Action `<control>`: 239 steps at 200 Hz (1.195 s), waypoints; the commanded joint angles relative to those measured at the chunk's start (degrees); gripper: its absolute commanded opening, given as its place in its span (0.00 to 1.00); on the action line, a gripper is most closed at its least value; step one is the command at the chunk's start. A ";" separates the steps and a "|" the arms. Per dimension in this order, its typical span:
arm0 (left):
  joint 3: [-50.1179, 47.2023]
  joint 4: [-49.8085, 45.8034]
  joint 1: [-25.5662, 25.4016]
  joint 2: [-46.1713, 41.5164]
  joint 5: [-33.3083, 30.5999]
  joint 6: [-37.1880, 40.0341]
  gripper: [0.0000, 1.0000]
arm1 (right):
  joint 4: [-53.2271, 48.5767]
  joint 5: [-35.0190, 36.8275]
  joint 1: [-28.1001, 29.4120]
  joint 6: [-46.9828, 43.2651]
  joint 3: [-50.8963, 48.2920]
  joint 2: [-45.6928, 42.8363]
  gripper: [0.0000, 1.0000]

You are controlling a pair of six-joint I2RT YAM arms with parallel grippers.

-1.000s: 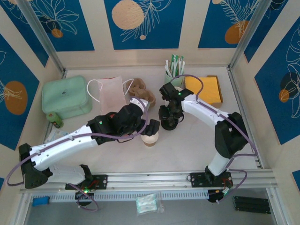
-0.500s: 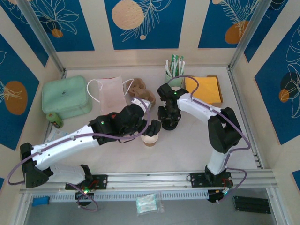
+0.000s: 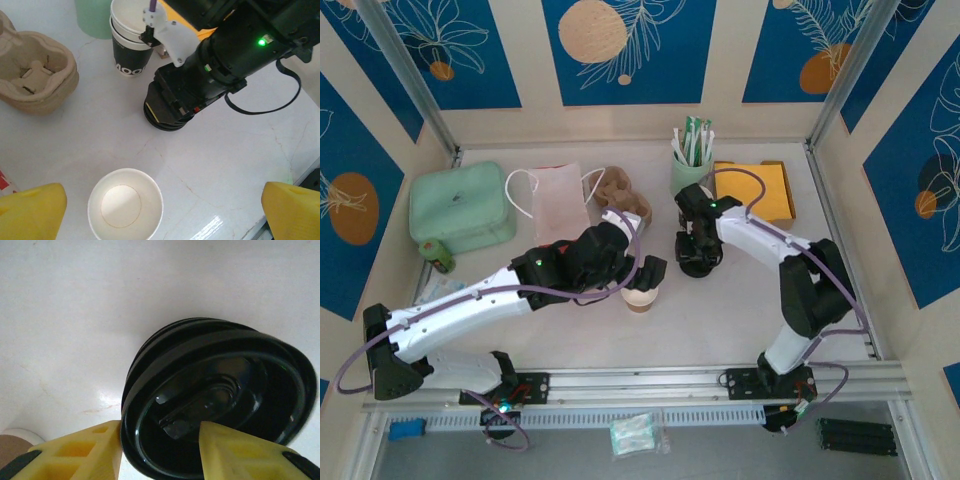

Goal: Pack the takeout coffee

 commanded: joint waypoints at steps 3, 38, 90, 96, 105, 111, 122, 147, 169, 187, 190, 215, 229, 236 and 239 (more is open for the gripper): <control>1.59 1.08 -0.84 0.28 0.77 0.69 0.99 | -0.55 0.42 -1.90 -0.77 -2.05 -3.72 0.44; 1.74 1.34 -0.96 0.55 0.88 0.74 0.99 | -0.60 -0.91 -4.12 -1.25 -2.93 -6.27 0.44; 1.87 1.43 -1.08 0.86 0.94 0.73 0.99 | -1.21 -2.37 -3.79 -1.27 -0.34 -6.50 0.46; 1.88 1.42 -1.11 0.87 0.94 0.74 0.99 | -1.29 -2.28 -3.75 -1.36 0.03 -6.16 0.46; 1.95 1.51 -1.09 0.87 0.94 0.71 0.99 | -1.41 -2.01 -3.69 -1.45 0.49 -5.55 0.46; 1.98 1.52 -1.09 0.89 0.86 0.68 0.99 | -1.52 -1.85 -3.61 -1.43 0.75 -5.01 0.46; 2.03 1.45 -1.09 0.87 0.85 0.81 0.99 | -1.53 -1.58 -3.44 -1.61 1.18 -3.93 0.46; 2.05 1.47 -1.08 0.85 0.86 0.85 0.99 | -1.63 -1.02 -2.98 -1.94 2.35 -1.24 0.43; 1.80 1.36 -1.10 0.63 0.78 0.81 0.99 | -1.51 -0.90 -2.37 -2.05 3.28 0.45 0.42; 1.72 1.34 -1.10 0.49 0.59 0.81 0.99 | -1.63 -0.55 -1.99 -2.20 3.95 1.56 0.38; 1.68 1.33 -1.11 0.49 0.59 0.79 0.99 | -1.58 -0.48 -2.03 -2.23 4.04 1.70 0.38; 1.68 1.17 -1.14 0.34 0.68 0.99 0.99 | -1.61 0.18 -1.94 -2.28 4.22 2.28 0.32; 1.60 1.11 -1.10 0.32 0.59 1.08 1.00 | -1.61 0.38 -1.91 -2.33 4.16 2.27 0.30; 1.60 1.17 -1.08 0.28 0.59 1.02 0.99 | -1.66 0.47 -1.84 -2.33 4.15 2.37 0.29; 1.59 1.16 -1.09 0.32 0.63 1.05 0.99 | -1.63 0.46 -1.86 -2.29 4.14 2.36 0.29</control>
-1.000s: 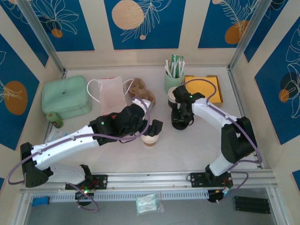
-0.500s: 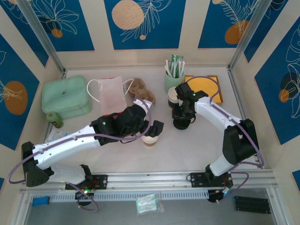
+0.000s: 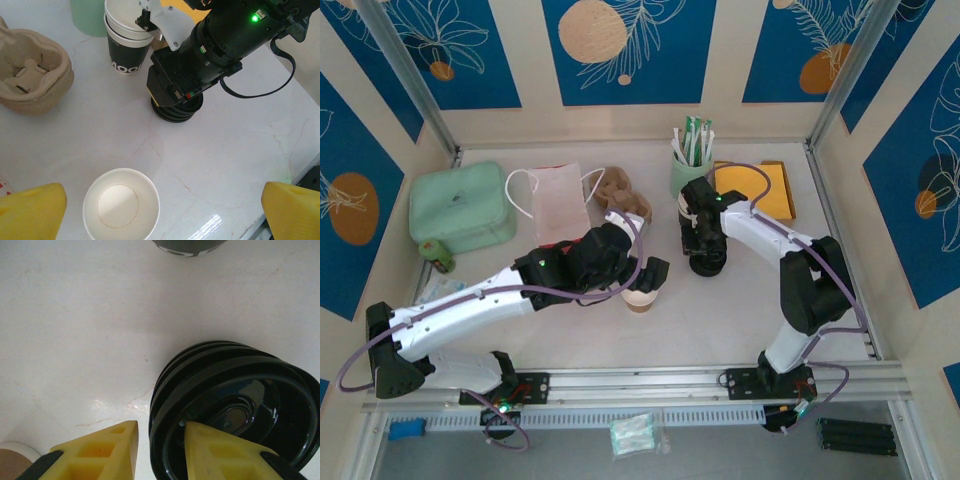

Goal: Pack the takeout coffee

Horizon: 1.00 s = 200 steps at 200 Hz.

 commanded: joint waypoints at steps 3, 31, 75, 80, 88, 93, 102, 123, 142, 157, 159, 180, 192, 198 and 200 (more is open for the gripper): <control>1.52 0.85 -0.62 -0.38 0.41 1.07 0.99 | -1.11 0.53 0.28 -0.34 1.39 0.30 0.29; 1.33 0.97 -0.65 -0.59 0.33 1.13 0.99 | -1.02 0.61 0.28 -0.34 1.30 0.69 0.27; 1.36 0.79 -0.62 -0.84 0.31 1.17 1.00 | -0.85 0.60 0.28 -0.26 1.41 1.50 0.27; 1.47 0.75 -0.65 -0.87 0.23 1.16 1.00 | -0.76 0.60 0.28 -0.24 1.44 1.55 0.27; 1.42 0.66 -0.67 -0.86 0.26 1.18 1.00 | -0.72 0.53 0.26 -0.28 1.43 1.71 0.27; 1.43 0.71 -0.63 -0.85 0.23 1.25 0.99 | -0.79 0.53 0.36 -0.33 1.52 1.79 0.27; 1.50 0.62 -0.62 -0.82 0.24 1.23 0.99 | -0.82 0.53 0.37 -0.37 1.61 1.98 0.26; 1.61 0.53 -0.63 -0.82 0.25 1.24 0.99 | -0.82 0.62 0.37 -0.38 1.62 2.10 0.23; 1.67 0.53 -0.61 -0.83 0.22 1.39 0.99 | -0.74 0.53 0.41 -0.39 1.61 2.24 0.22; 1.67 0.45 -0.66 -0.83 0.22 1.37 0.99 | -0.72 0.61 0.37 -0.45 1.61 2.35 0.22; 1.72 0.45 -0.62 -0.86 0.26 1.40 0.99 | -0.72 0.64 0.37 -0.49 1.53 2.35 0.22; 1.77 0.53 -0.68 -0.78 0.22 1.38 0.99 | -0.67 0.72 0.28 -0.64 1.27 2.51 0.22; 1.76 0.50 -0.62 -0.83 0.25 1.37 0.99 | -0.60 0.68 0.28 -0.61 1.16 2.47 0.22; 1.76 0.53 -0.57 -0.75 0.22 1.37 0.99 | -0.59 0.70 0.26 -0.63 1.08 2.45 0.22; 1.70 0.49 -0.66 -0.80 0.22 1.29 0.99 | -0.55 0.70 0.25 -0.60 1.04 2.51 0.22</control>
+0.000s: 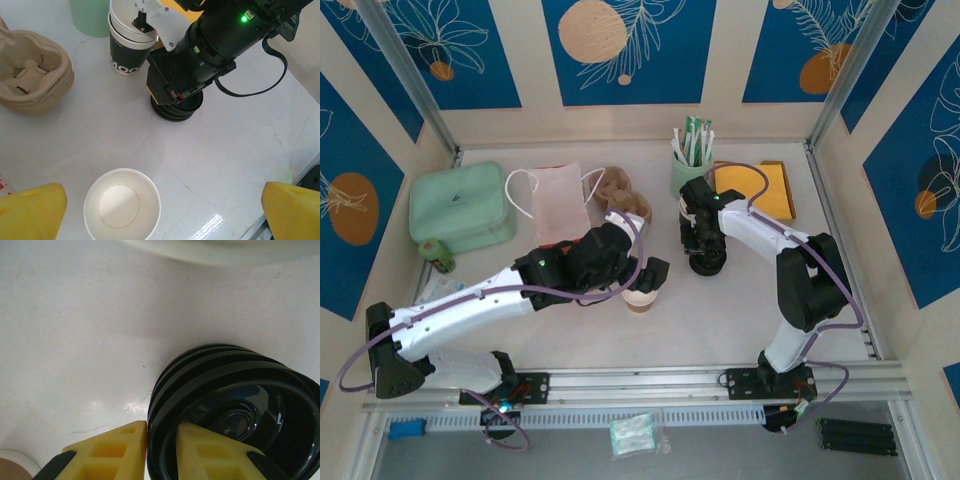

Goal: Pack the takeout coffee

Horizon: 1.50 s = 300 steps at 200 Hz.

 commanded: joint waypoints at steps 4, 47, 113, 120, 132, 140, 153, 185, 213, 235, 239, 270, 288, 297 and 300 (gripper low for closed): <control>1.75 0.53 -0.68 -0.73 0.33 0.90 0.99 | -0.87 0.29 0.17 -0.63 0.42 0.95 0.22; 1.68 0.56 -0.62 -0.73 0.33 0.95 0.99 | -0.87 -0.17 0.16 -0.54 -0.06 0.21 0.11; 1.73 0.69 -0.66 -0.97 0.43 0.80 0.99 | -2.56 -0.59 0.64 -0.26 0.51 -4.34 0.02; 1.69 0.68 -0.59 -0.91 0.46 0.79 0.99 | -2.64 -0.52 0.63 -0.25 0.52 -4.97 0.02; 1.59 0.66 -0.62 -0.97 0.33 0.83 0.99 | -2.89 -0.20 0.64 -0.22 0.44 -5.82 0.02; 1.59 0.64 -0.69 -0.93 0.34 0.80 0.99 | -3.07 -0.15 0.55 -0.12 0.41 -6.37 0.02; 1.59 0.68 -0.64 -0.99 0.33 0.82 0.99 | -3.42 -0.07 0.55 -0.09 0.34 -7.17 0.01; 1.59 0.77 -0.60 -1.00 0.24 0.79 0.99 | -3.92 -0.69 0.46 0.55 -0.18 -10.40 0.00; 1.34 1.37 -0.61 -1.38 0.54 0.57 0.99 | -4.54 -2.93 0.19 1.64 -0.65 -14.91 0.00; 0.13 3.96 -0.55 -2.51 1.72 0.24 0.99 | -3.72 -6.66 -0.08 2.47 -0.80 -19.82 0.00; -0.22 4.74 -0.52 -2.76 2.07 0.18 0.99 | -3.31 -7.67 -0.14 2.60 -0.89 -20.62 0.00; -1.68 8.76 0.24 -5.15 2.61 -1.51 0.99 | 1.16 -19.12 -1.78 3.84 -0.59 -28.16 0.00; -0.35 9.47 1.18 -5.98 2.94 -2.32 0.99 | 4.52 -27.19 -3.56 6.25 -0.15 -31.16 0.00; 0.60 10.20 1.83 -6.33 3.81 -2.86 0.99 | 6.77 -31.28 -4.46 7.82 -0.16 -32.23 0.00; 0.80 10.55 2.18 -6.42 4.12 -3.10 0.99 | 7.59 -32.66 -4.63 8.44 -0.14 -32.55 0.00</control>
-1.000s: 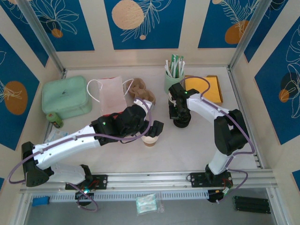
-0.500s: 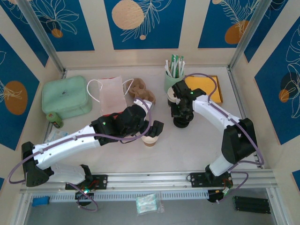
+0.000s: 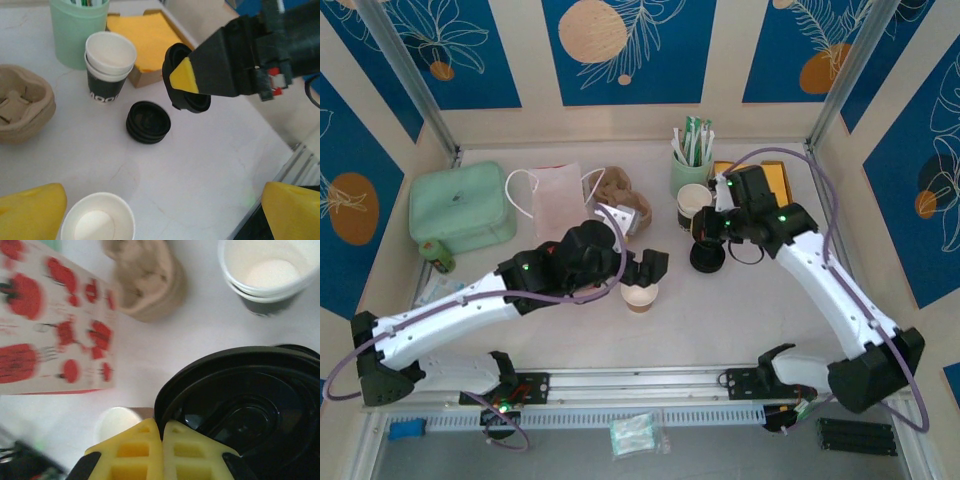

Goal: Pack the takeout coffee

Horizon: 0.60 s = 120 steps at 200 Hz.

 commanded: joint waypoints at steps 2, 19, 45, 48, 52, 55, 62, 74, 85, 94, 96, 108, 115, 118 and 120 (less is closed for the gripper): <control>1.98 4.13 1.69 -1.71 2.58 -2.10 0.99 | 6.66 -15.56 -2.02 4.80 0.43 -3.00 0.00; 3.74 6.28 3.74 -1.85 5.59 -4.28 0.99 | 11.64 -22.11 -3.29 8.22 0.58 -4.45 0.00; 4.60 13.07 7.60 -2.00 12.24 -8.85 0.99 | 19.18 -30.30 -4.68 13.55 1.61 -4.75 0.00; 4.55 14.11 8.10 -1.98 13.01 -9.66 1.00 | 20.29 -31.23 -4.81 14.25 1.65 -4.71 0.00; 4.48 15.15 8.78 -2.11 13.97 -10.86 0.99 | 21.84 -32.48 -5.03 15.12 1.65 -4.70 0.00; 4.51 15.93 9.26 -2.11 14.63 -11.63 0.99 | 23.00 -33.37 -5.21 15.88 1.61 -4.66 0.00; 4.69 17.71 10.45 -2.14 15.89 -13.30 1.00 | 25.67 -35.05 -5.51 17.50 1.53 -4.56 0.00; 5.22 19.71 12.25 -2.20 17.56 -15.64 0.99 | 31.06 -37.98 -5.95 20.69 1.18 -4.44 0.00; 5.48 21.47 13.51 -2.42 18.45 -17.91 0.99 | 36.10 -40.04 -6.46 24.12 0.75 -4.26 0.00; 5.51 22.79 14.31 -2.62 18.85 -19.51 0.99 | 40.24 -41.23 -6.65 26.83 0.49 -4.07 0.00; 5.45 23.16 14.42 -2.70 18.87 -19.85 0.99 | 41.26 -41.43 -6.67 27.20 0.51 -4.08 0.00; 5.27 24.96 15.05 -3.11 19.12 -22.04 0.99 | 46.08 -42.34 -6.78 30.71 0.43 -3.75 0.00; 5.19 26.03 15.35 -3.22 19.31 -23.09 0.99 | 49.14 -42.80 -6.85 32.48 0.51 -3.44 0.00; 5.21 26.34 15.44 -3.25 19.40 -23.55 0.99 | 50.40 -42.96 -6.86 33.49 0.54 -3.27 0.00; 5.24 26.72 15.45 -3.26 19.47 -23.61 0.99 | 51.25 -43.01 -6.92 34.00 0.65 -3.18 0.00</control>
